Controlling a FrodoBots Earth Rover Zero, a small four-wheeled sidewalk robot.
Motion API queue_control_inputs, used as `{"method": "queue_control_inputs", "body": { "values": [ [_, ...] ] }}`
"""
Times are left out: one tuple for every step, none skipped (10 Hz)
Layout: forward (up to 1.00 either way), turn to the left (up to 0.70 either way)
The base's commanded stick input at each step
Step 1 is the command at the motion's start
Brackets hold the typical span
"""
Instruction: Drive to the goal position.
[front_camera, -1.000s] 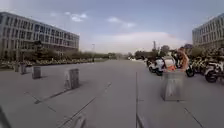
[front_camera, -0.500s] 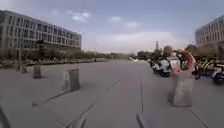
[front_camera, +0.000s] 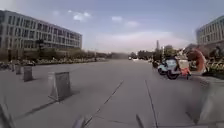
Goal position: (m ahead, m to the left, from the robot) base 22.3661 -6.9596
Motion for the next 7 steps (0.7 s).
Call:
{"method": "queue_control_inputs", "body": {
  "values": [
    [1.00, -0.09],
    [1.00, -0.27],
    [1.00, -0.03],
    [1.00, 0.00],
    [1.00, 0.00],
    [1.00, 0.00],
    [1.00, 0.00]
  ]
}}
